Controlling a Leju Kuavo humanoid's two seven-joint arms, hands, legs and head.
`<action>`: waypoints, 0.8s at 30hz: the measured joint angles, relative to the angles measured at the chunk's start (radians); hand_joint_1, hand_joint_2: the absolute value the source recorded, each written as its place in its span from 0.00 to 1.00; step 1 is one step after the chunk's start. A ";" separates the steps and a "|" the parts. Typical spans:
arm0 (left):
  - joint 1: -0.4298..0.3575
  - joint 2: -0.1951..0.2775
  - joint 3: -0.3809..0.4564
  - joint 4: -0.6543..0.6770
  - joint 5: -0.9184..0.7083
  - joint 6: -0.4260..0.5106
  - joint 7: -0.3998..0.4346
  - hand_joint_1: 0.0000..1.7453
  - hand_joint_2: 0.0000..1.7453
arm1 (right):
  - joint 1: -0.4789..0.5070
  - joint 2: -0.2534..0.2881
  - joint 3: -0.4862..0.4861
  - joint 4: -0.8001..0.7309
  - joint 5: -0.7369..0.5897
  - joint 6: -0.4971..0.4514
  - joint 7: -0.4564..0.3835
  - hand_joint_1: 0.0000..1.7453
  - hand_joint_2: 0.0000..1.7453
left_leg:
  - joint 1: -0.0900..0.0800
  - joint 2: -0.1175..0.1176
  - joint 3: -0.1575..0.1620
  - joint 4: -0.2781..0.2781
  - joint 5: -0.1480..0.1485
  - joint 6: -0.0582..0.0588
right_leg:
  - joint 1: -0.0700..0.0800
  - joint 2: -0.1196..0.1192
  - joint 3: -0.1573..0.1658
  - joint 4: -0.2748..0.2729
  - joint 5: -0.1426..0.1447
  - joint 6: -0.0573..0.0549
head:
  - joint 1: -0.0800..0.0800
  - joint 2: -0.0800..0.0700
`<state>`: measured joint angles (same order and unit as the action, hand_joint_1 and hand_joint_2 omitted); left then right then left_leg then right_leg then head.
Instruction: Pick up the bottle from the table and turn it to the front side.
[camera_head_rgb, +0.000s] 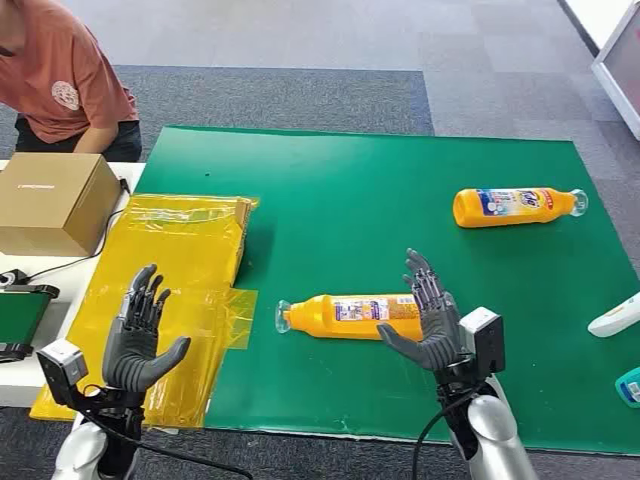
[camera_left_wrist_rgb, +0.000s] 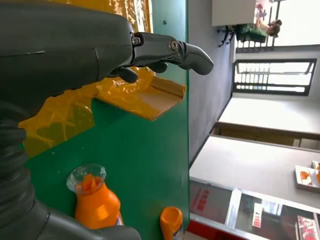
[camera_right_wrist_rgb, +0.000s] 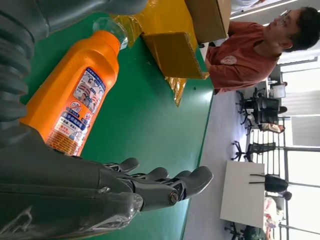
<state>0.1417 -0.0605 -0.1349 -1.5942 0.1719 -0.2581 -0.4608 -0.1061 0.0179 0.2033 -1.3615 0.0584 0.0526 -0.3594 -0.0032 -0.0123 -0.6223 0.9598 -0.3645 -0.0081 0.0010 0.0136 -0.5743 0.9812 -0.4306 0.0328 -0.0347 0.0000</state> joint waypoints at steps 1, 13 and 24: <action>-0.001 0.000 0.000 0.003 0.001 -0.004 0.000 0.00 1.00 | -0.003 0.000 0.000 0.004 0.002 0.000 0.000 0.00 1.00 | 0.000 0.000 0.000 0.000 0.000 0.000 | 0.000 0.000 0.000 0.000 0.000 0.000 | 0.000 0.000; -0.014 -0.002 -0.001 0.045 0.004 -0.025 -0.002 0.00 1.00 | -0.030 0.002 0.000 0.062 0.050 -0.011 -0.003 0.00 1.00 | 0.000 0.000 0.000 0.000 0.000 0.000 | 0.000 0.000 0.000 0.000 0.000 0.000 | 0.000 0.000; -0.013 -0.002 -0.001 0.052 -0.014 -0.027 0.014 0.00 1.00 | -0.042 0.003 0.003 0.094 0.183 -0.073 0.028 0.00 1.00 | 0.000 0.000 0.000 0.000 0.000 0.000 | 0.000 0.000 0.000 0.000 0.000 0.000 | 0.000 0.000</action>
<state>0.1284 -0.0628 -0.1354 -1.5418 0.1574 -0.2855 -0.4470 -0.1483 0.0205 0.2060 -1.2676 0.2412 -0.0201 -0.3318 -0.0031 -0.0123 -0.6223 0.9598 -0.3645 -0.0081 0.0011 0.0135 -0.5741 0.9812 -0.4306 0.0327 -0.0346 0.0000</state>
